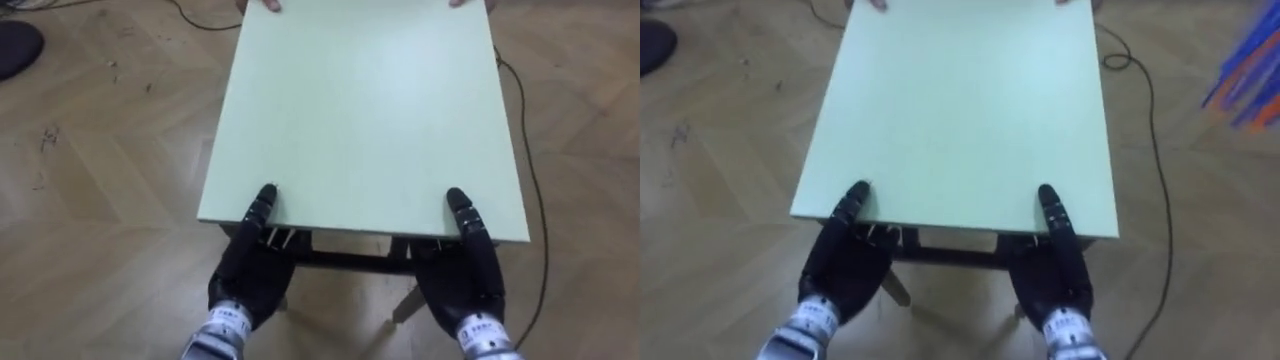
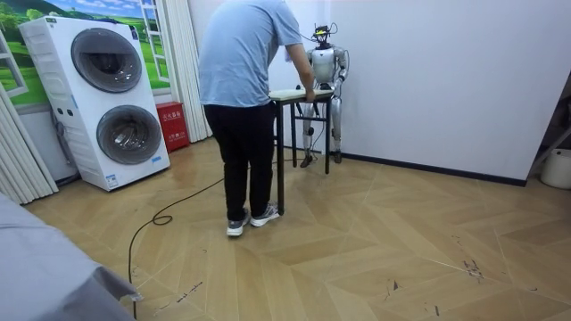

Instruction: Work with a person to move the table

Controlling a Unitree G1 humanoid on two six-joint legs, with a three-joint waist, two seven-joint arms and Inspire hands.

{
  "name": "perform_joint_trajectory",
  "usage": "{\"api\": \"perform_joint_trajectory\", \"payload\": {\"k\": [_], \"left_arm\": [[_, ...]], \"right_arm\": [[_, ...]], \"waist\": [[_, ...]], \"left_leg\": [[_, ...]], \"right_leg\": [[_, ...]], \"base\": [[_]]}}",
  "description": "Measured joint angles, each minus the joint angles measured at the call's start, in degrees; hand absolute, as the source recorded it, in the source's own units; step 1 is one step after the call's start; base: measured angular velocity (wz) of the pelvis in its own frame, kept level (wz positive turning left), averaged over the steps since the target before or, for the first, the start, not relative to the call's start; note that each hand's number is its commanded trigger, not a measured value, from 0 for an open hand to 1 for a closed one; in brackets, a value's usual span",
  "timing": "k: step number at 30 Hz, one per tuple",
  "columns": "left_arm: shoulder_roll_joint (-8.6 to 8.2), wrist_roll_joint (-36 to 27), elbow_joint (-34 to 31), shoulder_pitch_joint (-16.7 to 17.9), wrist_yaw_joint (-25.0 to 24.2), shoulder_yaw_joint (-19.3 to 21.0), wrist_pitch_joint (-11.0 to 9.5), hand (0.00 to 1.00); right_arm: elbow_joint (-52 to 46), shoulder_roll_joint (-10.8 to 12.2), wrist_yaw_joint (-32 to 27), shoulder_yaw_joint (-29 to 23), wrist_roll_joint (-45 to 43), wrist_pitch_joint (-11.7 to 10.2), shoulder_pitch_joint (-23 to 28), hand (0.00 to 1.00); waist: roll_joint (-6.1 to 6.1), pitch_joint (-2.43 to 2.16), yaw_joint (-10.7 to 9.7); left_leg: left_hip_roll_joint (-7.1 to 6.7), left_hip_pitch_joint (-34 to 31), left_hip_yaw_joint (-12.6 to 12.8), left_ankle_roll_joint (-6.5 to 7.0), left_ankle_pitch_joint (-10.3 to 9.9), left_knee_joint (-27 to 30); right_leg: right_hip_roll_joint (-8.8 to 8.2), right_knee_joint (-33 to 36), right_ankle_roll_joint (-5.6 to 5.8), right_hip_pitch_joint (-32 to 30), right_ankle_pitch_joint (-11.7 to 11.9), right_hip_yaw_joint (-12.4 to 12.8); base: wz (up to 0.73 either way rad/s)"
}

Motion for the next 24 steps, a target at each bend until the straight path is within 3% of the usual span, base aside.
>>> {"api": "perform_joint_trajectory", "payload": {"k": [1, 3, 5, 6, 8, 9, 10, 11, 12, 13, 14, 15, 16, 17, 19, 20, 21, 24], "left_arm": [[0.32, 0.02, 0.08, -0.19, 0.04, -0.47, -0.22, 1.00], [1.10, 0.48, 0.07, -0.78, 0.54, -1.47, -0.39, 1.00], [1.20, 1.84, 0.07, -2.36, 1.00, -2.79, -0.38, 1.00], [1.03, 2.74, -0.07, -3.03, 1.04, -3.19, -0.43, 1.00], [1.07, 2.77, -0.07, -1.65, 0.36, -2.55, -1.41, 1.00], [0.06, 2.60, 0.33, 0.14, 0.00, -1.55, -1.48, 1.00], [-1.04, 2.57, 0.30, 1.49, -0.25, -1.19, -1.46, 1.00], [-1.14, 2.57, -0.09, 1.64, -0.24, -1.47, -1.42, 1.00], [-1.19, 2.93, 0.18, 1.42, -0.06, -1.99, -1.36, 1.00], [-0.68, 4.16, 0.53, 1.16, -0.01, -1.38, -1.53, 1.00], [-0.65, 4.55, 0.54, 0.90, -0.01, -1.30, -1.61, 1.00], [-0.71, 4.74, 0.52, 0.75, -0.14, -1.32, -1.88, 1.00], [-0.60, 4.71, 0.40, 1.01, -0.75, -1.31, -2.12, 1.00], [-0.47, 4.70, 0.35, 1.11, -1.33, -1.23, -2.16, 1.00], [0.08, 4.69, -0.13, 1.61, -3.07, -0.20, -2.69, 1.00], [0.10, 4.66, -0.36, 1.78, -3.07, 0.17, -2.79, 1.00], [0.08, 4.54, -0.37, 2.29, -2.99, 0.80, -2.32, 1.00], [-0.20, 3.95, -0.52, 3.75, -3.05, 0.68, -2.11, 1.00]], "right_arm": [[0.26, 0.36, 0.39, -0.15, 0.05, 0.01, 0.35, 1.00], [1.20, 1.70, 1.47, -1.05, 0.20, 0.07, 1.12, 1.00], [1.18, 3.38, 3.45, -2.84, 0.92, 0.04, 2.83, 1.00], [1.24, 3.80, 4.54, -3.55, 1.32, 0.09, 3.20, 1.00], [1.37, 3.87, 3.95, -2.86, 0.53, 0.96, 3.18, 1.00], [1.19, 3.78, 3.28, -2.25, -0.32, 1.17, 3.43, 1.00], [1.12, 2.60, 2.27, -2.27, -0.39, 1.76, 2.89, 1.00], [0.79, 1.65, 2.21, -2.34, -0.11, 1.94, 2.80, 1.00], [1.16, 1.35, 1.73, -2.65, 0.35, 2.88, 2.90, 1.00], [1.29, 3.23, 1.26, -2.89, 0.29, 3.26, 3.74, 1.00], [0.55, 3.42, 1.28, -2.86, 0.42, 3.38, 4.50, 1.00], [-0.10, 3.52, 1.28, -2.80, 0.69, 3.37, 4.88, 1.00], [-0.12, 3.36, 1.28, -2.71, 0.67, 3.36, 4.65, 1.00], [-0.11, 3.31, 1.30, -2.48, 0.78, 3.37, 4.62, 1.00], [0.19, 3.11, 1.29, -0.59, 1.93, 3.14, 3.45, 1.00], [0.56, 2.74, 1.28, -0.07, 2.04, 2.96, 2.67, 1.00], [1.64, 1.93, 1.28, 0.62, 2.17, 2.62, 1.32, 1.00], [1.79, 0.82, 1.24, 0.94, 2.23, 2.25, 1.25, 1.00]], "waist": [[-0.35, 0.05, -0.04], [-1.39, -0.03, -0.20], [-2.23, 0.00, -0.25], [-1.86, -0.15, -0.37], [-1.67, 0.00, -0.04], [-1.84, 0.16, 2.64], [0.69, -0.32, 2.23], [2.80, -0.27, 1.75], [2.33, -0.34, 0.92], [0.24, -0.38, -1.29], [-0.54, -0.75, -1.57], [-0.65, -0.77, -0.44], [-0.50, -0.79, 1.46], [-0.45, -0.76, 2.09], [-1.94, -1.21, 3.81], [-2.09, -1.18, 4.23], [-1.45, -1.17, 3.78], [-1.74, -1.17, 3.77]], "left_leg": [[-0.93, 0.05, -0.15, 0.72, 0.46, -0.98], [-1.84, -0.42, -0.22, 1.08, 0.51, -1.01], [-2.33, -2.37, -0.22, 2.10, 0.51, -0.13], [-3.04, -3.09, -0.63, 3.62, 3.35, 1.24], [-2.76, -5.99, 0.36, 1.16, 4.26, 12.40], [-2.52, -11.00, -0.35, -0.56, 5.00, 24.50], [0.27, -14.52, -3.13, -1.35, -4.58, 20.73], [3.21, -15.60, -4.42, -1.60, -6.09, 15.94], [2.41, -15.30, -3.51, 4.13, -10.55, 16.08], [0.60, -14.80, -1.48, 5.49, -9.81, 15.52], [0.15, -14.18, -0.62, 6.11, -8.87, 13.97], [-0.25, -12.60, 1.13, 6.35, -6.06, 8.89], [-0.32, -10.56, 1.92, 5.77, -2.96, 3.23], [-0.37, -9.70, 1.85, 5.47, -1.50, 0.55], [-1.31, -8.39, 1.60, 3.97, 3.32, -7.26], [-1.64, -8.42, 1.56, 3.61, 4.06, -8.12], [-1.84, -8.17, -0.08, 2.92, 5.59, -9.89], [-1.58, -6.71, -1.93, 1.40, 7.09, -12.31]], "right_leg": [[-0.72, -0.64, -0.03, -0.17, 2.49, 0.15], [-1.88, -1.91, 0.22, 0.15, 4.71, 1.54], [-3.40, -3.42, 1.49, 0.08, 7.26, 2.08], [-3.36, -3.17, 1.96, -0.62, 9.12, 0.16], [-1.62, -6.31, 4.35, 2.67, 5.56, -1.00], [-3.69, -7.68, 4.64, 5.56, 1.55, 0.06], [-3.35, -5.25, 6.49, 5.70, -2.30, 1.30], [-2.93, -2.11, 7.74, 5.52, -5.63, 0.82], [-5.95, 8.47, 9.01, 3.97, -15.32, 1.09], [-9.14, 17.37, 8.96, 4.56, -21.86, 0.62], [-9.62, 19.63, 9.00, 5.36, -23.65, 0.14], [-8.87, 20.12, 8.32, 7.63, -26.04, -0.60], [-6.75, 16.01, 8.06, 11.35, -27.11, -1.25], [-5.46, 12.21, 7.98, 13.57, -27.13, -1.59], [-0.58, -5.14, 7.28, 22.88, -24.69, -2.59], [-0.28, -8.44, 7.33, 24.03, -24.21, -3.23], [1.00, -11.74, 7.01, 25.40, -22.68, -4.23], [2.11, -13.07, 6.80, 26.90, -22.65, -6.10]], "base": [[0.15], [0.34], [0.55], [0.14], [-0.58], [-1.19], [-1.02], [-0.24], [0.68], [0.92], [0.85], [0.00], [-0.27], [-0.38], [-0.25], [-0.05], [0.22], [0.26]]}}
